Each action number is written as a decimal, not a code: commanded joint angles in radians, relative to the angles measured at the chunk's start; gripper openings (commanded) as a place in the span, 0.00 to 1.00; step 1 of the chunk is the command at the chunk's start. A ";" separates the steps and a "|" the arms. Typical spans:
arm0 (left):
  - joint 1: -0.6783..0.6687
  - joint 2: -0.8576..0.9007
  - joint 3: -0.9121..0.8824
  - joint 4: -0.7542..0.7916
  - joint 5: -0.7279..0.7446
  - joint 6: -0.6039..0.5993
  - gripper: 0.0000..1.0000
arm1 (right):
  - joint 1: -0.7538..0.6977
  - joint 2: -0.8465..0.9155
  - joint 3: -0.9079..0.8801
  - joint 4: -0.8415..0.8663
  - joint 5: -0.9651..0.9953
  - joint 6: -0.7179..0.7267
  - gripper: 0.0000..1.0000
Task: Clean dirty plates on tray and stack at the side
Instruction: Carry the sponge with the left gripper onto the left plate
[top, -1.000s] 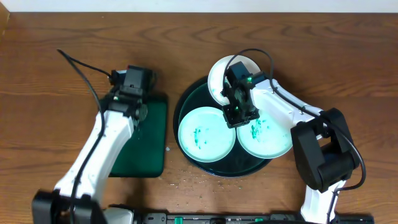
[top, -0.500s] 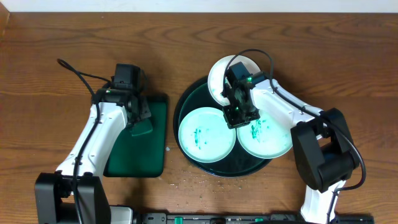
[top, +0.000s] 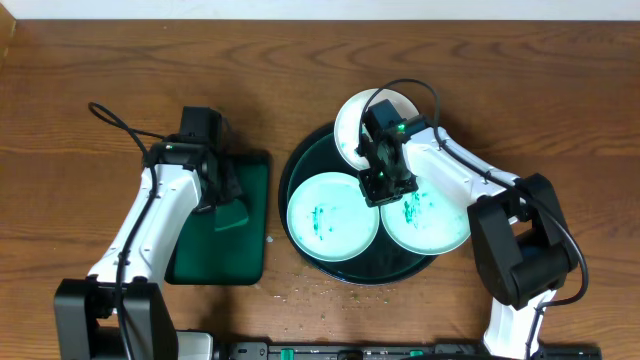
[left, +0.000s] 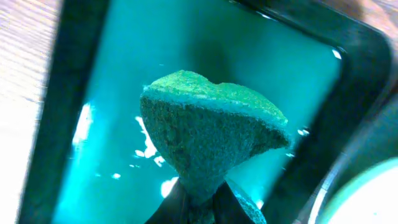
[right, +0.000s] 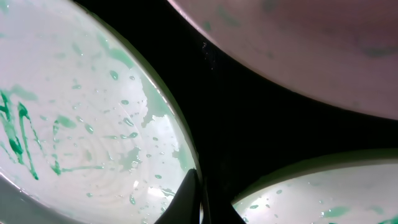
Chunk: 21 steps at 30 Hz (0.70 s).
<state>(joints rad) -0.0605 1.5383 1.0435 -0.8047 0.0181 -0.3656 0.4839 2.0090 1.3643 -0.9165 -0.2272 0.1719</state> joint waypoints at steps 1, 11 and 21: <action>-0.003 -0.047 0.037 0.000 0.116 0.009 0.07 | 0.015 0.006 -0.003 0.001 -0.017 -0.013 0.01; -0.179 -0.022 0.045 0.023 0.237 0.000 0.07 | 0.015 0.006 -0.003 0.013 -0.017 -0.012 0.01; -0.398 0.124 0.045 0.205 0.237 -0.102 0.07 | 0.015 0.006 -0.003 0.010 -0.017 -0.012 0.01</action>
<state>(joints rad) -0.4191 1.6020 1.0557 -0.6281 0.2420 -0.4015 0.4839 2.0090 1.3643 -0.9073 -0.2272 0.1715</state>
